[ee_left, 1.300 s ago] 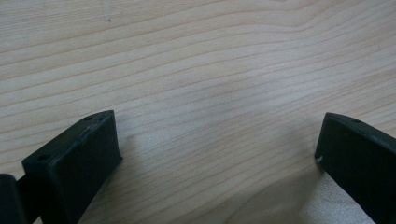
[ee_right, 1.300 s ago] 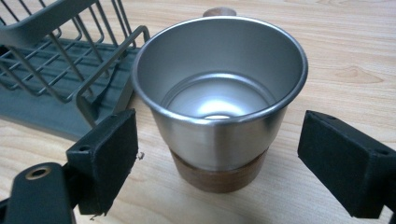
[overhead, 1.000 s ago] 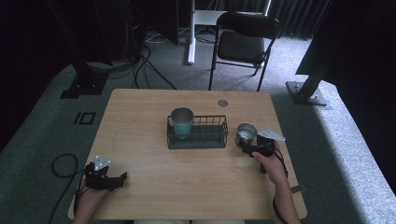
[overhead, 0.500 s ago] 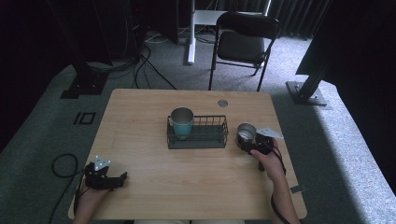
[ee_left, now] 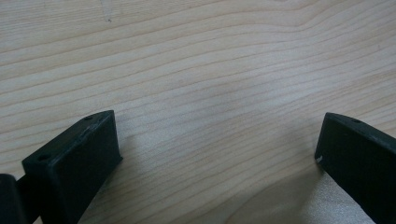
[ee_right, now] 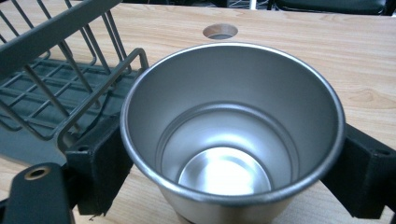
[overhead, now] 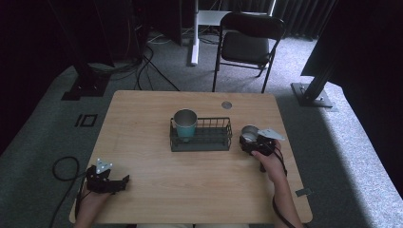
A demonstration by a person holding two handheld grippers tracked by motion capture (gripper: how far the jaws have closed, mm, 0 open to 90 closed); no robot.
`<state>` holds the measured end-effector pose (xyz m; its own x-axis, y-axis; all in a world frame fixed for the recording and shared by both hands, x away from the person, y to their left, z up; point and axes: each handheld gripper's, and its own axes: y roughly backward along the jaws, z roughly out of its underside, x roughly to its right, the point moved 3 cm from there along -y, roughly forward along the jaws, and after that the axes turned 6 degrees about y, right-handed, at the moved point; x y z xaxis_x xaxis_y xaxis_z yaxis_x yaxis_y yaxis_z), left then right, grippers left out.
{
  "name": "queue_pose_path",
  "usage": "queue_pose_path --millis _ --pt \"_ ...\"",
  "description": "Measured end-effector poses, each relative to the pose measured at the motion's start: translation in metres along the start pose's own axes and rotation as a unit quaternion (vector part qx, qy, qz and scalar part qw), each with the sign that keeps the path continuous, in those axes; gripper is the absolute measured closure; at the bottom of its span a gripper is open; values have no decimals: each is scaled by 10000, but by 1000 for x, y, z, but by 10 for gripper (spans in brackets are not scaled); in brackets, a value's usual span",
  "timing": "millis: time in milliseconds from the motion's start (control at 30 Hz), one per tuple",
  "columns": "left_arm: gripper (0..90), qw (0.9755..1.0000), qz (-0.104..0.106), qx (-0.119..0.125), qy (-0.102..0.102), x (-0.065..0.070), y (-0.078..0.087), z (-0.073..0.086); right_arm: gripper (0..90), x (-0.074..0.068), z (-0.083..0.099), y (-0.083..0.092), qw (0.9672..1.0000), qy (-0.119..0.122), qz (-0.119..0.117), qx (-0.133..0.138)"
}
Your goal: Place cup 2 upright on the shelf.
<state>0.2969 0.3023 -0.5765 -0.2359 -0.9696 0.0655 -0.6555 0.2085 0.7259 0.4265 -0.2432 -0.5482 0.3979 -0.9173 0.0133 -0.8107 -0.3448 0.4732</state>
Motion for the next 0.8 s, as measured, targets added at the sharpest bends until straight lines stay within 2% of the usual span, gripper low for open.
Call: queue_pose_path --millis 167,200,267,467,600,800 --pt "4 10000 0 0 1 0 0 0 151 0 -1 -1 9999 -13 103 22" --pt "4 10000 0 1 2 0 0 0 175 0 -1 0 9998 83 191 50" --pt "4 10000 0 1 1 0 0 0 176 0 -2 0 9997 85 211 61" --pt "4 10000 0 0 0 0 0 0 179 2 -4 3 9997 83 232 8" --pt "4 10000 0 0 0 0 0 0 180 3 -7 6 9997 79 240 64" --pt "4 10000 1 0 0 0 0 0 180 4 -13 12 9996 163 221 64"
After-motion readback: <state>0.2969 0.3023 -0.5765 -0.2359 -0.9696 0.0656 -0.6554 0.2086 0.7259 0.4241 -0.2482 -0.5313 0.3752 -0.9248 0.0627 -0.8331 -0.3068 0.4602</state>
